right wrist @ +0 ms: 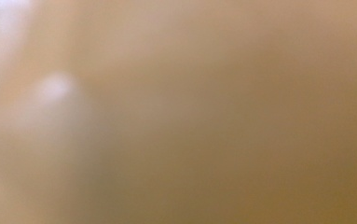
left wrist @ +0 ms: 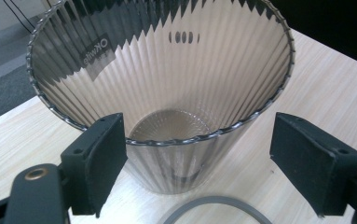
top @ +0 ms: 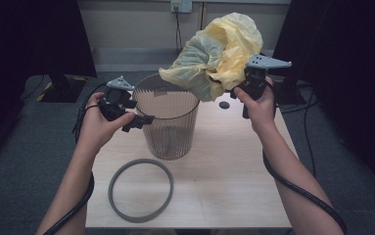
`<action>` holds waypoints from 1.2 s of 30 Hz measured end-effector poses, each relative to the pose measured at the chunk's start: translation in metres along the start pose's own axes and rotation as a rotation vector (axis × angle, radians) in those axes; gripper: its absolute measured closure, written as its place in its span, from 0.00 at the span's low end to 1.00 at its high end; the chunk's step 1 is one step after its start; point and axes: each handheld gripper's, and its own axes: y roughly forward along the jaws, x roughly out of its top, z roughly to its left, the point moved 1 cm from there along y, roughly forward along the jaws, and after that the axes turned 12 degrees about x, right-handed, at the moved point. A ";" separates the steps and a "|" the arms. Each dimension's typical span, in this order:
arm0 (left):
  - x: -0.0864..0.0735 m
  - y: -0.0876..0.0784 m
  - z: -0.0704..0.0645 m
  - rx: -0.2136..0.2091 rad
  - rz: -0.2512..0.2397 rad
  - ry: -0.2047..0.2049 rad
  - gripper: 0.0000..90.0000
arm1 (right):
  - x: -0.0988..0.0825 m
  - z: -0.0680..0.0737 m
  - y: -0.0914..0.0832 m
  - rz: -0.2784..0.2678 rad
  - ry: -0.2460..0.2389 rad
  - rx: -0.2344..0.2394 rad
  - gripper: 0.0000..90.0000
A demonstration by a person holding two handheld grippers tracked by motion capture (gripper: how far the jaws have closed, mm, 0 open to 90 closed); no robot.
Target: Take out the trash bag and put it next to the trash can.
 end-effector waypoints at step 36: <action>-0.061 0.006 0.002 -0.005 0.045 -0.060 0.21 | -0.052 -0.017 -0.056 0.028 0.029 -0.160 0.93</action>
